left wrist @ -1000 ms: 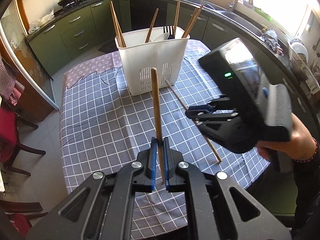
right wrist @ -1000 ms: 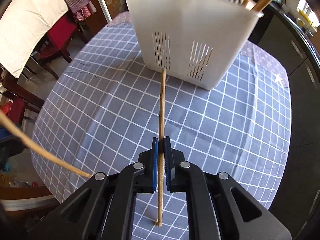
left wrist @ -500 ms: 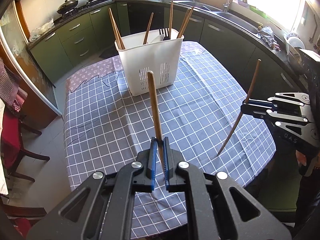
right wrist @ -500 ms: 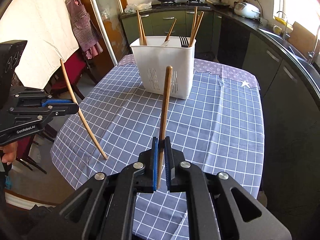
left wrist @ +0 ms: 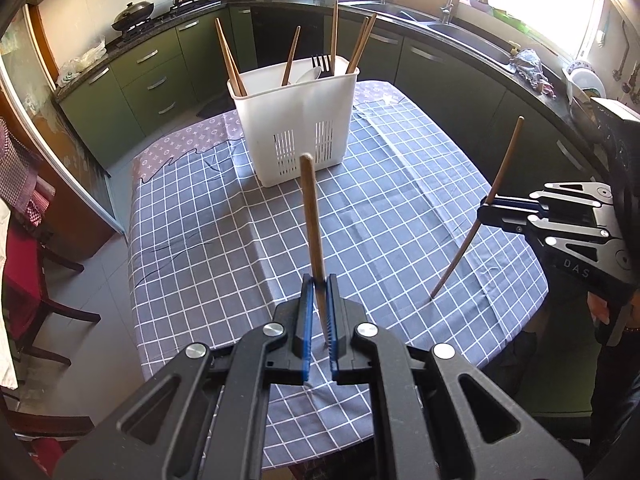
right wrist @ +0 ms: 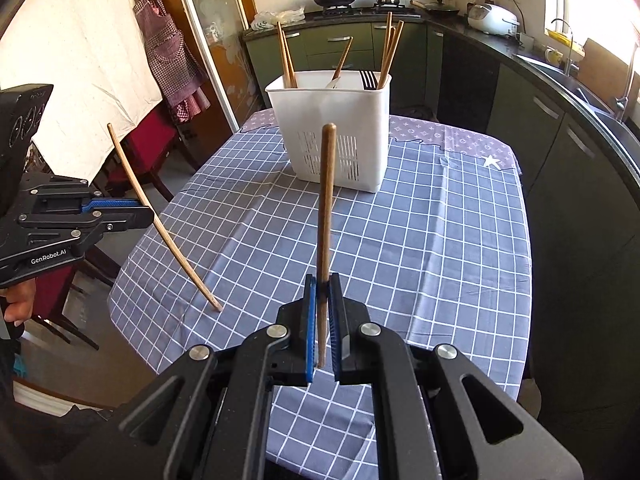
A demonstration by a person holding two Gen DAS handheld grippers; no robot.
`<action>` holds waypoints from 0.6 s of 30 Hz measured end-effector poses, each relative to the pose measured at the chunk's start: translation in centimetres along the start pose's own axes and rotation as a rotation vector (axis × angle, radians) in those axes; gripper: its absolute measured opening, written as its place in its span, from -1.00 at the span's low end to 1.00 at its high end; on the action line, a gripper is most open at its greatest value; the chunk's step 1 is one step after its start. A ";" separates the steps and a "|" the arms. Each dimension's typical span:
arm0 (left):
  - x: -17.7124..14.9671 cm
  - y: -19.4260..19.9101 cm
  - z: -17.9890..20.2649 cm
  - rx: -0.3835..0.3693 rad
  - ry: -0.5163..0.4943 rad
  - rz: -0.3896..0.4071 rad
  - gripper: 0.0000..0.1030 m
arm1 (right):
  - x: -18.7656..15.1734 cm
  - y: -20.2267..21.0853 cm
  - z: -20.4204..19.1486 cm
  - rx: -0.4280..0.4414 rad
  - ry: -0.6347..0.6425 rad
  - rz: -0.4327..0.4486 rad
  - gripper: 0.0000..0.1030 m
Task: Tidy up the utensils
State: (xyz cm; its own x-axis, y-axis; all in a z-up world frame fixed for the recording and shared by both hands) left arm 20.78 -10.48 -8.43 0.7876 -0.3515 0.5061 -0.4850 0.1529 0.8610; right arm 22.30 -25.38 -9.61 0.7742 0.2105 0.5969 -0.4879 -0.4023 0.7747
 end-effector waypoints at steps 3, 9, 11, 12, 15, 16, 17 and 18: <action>0.1 0.1 0.0 -0.002 0.000 0.003 -0.88 | 0.1 -0.1 -0.1 0.000 0.003 -0.001 -0.86; 0.4 0.4 -0.1 0.000 -0.001 0.011 -0.88 | 0.4 0.1 -0.3 0.007 0.011 0.005 -0.86; 0.4 0.5 0.0 0.000 0.000 0.013 -0.88 | 0.5 0.1 -0.4 0.008 0.014 0.005 -0.86; 0.5 0.5 0.0 0.000 -0.001 0.013 -0.88 | 0.5 0.1 -0.4 0.008 0.015 0.005 -0.86; 0.6 0.6 0.1 0.002 -0.003 0.013 -0.88 | 0.6 0.0 -0.6 0.010 0.017 0.006 -0.86; 0.6 0.6 0.1 0.001 -0.004 0.013 -0.88 | 0.6 0.0 -0.7 0.010 0.020 0.006 -0.86; 0.6 0.6 0.1 0.002 -0.005 0.013 -0.88 | 0.6 0.0 -0.8 0.012 0.022 0.005 -0.86; 0.6 0.6 0.1 0.003 -0.005 0.014 -0.88 | 0.7 0.0 -0.8 0.014 0.023 0.005 -0.87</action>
State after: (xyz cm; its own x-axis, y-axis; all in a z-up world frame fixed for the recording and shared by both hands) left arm 20.91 -10.66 -7.59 0.7786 -0.3544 0.5179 -0.4973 0.1550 0.8536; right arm 22.47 -24.50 -8.99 0.7619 0.2289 0.6059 -0.4862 -0.4159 0.7685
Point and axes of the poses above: each gripper's, at about its wrist camera, not at the fingertips, and y roughly against the way its jaws point, z to its right, x to its top, the point moved 9 cm from there along -y, roughly the way its jaws point, and after that the axes turned 5 degrees about -y, right-handed, at the moved point
